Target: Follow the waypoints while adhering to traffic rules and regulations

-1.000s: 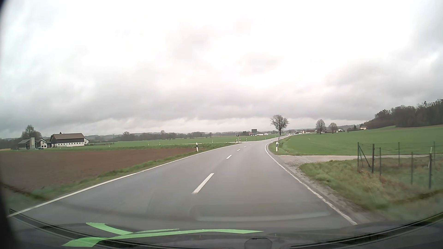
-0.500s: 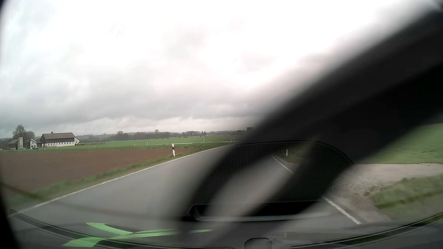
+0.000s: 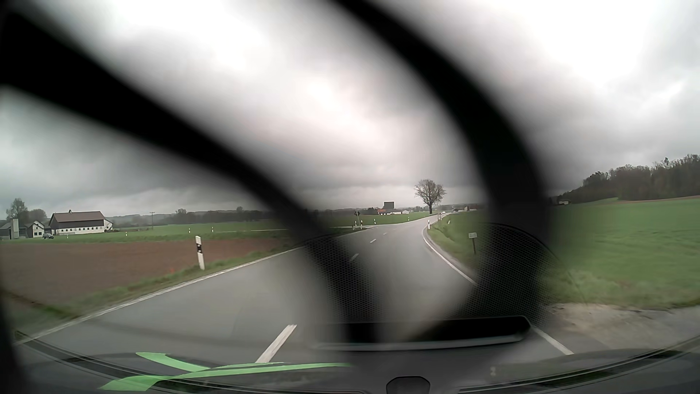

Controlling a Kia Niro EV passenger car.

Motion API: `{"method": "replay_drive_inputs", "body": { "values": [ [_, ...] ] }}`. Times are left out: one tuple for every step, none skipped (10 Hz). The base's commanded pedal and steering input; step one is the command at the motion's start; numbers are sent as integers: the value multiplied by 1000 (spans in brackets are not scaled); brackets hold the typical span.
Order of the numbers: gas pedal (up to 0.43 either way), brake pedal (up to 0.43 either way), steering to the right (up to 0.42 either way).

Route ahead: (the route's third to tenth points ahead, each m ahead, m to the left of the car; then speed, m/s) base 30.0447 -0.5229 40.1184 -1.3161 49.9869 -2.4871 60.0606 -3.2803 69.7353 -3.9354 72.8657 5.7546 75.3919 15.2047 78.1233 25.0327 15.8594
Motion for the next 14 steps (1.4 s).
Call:
{"method": "replay_drive_inputs", "body": {
  "values": [
    [0, 220, 14],
    [0, 226, 14],
    [0, 226, 14],
    [0, 220, 14],
    [0, 226, 14],
    [0, 232, 15],
    [0, 238, 15],
    [0, 238, 15],
    [0, 244, 16],
    [0, 244, 16],
    [0, 238, 15],
    [0, 238, 15],
    [0, 244, 15],
    [0, 244, 15]
  ]
}}
